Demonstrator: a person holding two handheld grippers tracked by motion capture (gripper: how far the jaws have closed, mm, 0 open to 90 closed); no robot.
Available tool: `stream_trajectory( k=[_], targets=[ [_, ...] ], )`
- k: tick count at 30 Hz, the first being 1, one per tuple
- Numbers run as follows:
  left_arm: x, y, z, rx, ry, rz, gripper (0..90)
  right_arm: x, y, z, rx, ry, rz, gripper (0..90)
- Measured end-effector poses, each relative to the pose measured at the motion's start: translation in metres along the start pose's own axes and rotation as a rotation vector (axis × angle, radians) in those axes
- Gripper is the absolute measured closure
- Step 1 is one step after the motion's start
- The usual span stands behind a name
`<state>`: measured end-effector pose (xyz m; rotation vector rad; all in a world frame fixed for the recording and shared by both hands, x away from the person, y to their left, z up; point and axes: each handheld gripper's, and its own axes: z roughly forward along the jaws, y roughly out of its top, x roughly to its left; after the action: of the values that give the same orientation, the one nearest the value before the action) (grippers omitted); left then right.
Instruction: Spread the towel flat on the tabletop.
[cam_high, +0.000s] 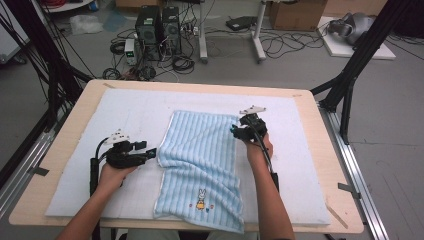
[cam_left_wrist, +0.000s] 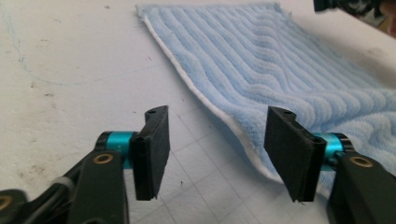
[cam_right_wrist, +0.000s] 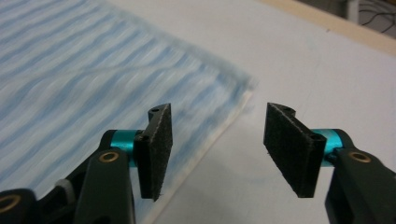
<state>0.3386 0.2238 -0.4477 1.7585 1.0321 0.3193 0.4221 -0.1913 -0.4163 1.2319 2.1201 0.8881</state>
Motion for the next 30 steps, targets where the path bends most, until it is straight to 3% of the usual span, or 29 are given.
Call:
stream_trajectory(
  k=[2, 5, 7, 9, 13, 18, 24, 30],
  targets=[
    [0.0, 0.002, 0.0, -0.016, 0.0, -0.016, 34.1, 0.001, -0.009, -0.007, -0.004, 0.044, 0.01, 40.4],
    [-0.002, 0.005, 0.002, -0.036, 0.003, -0.009, 29.5, 0.005, -0.023, -0.021, -0.02, 0.085, 0.022, 36.1],
    [-0.002, 0.008, 0.005, -0.039, -0.003, -0.007, 28.4, 0.007, -0.028, -0.029, 0.001, 0.119, 0.03, 32.1],
    [-0.002, 0.012, 0.01, -0.033, -0.005, -0.008, 28.5, 0.011, -0.033, -0.039, -0.035, 0.143, 0.016, 32.8],
    [0.001, 0.023, 0.021, -0.012, -0.005, -0.012, 29.4, 0.015, -0.039, -0.05, -0.063, 0.172, 0.005, 31.2],
    [0.003, 0.042, 0.042, 0.022, 0.008, -0.008, 33.7, 0.015, -0.047, -0.053, -0.071, 0.172, -0.003, 30.9],
    [0.006, 0.055, 0.079, 0.104, 0.071, 0.026, 34.3, 0.013, -0.049, -0.05, -0.074, 0.176, 0.002, 31.6],
    [0.012, 0.06, 0.108, 0.148, 0.171, 0.026, 36.8, 0.007, -0.053, -0.048, -0.071, 0.181, 0.029, 31.8]
  ],
)
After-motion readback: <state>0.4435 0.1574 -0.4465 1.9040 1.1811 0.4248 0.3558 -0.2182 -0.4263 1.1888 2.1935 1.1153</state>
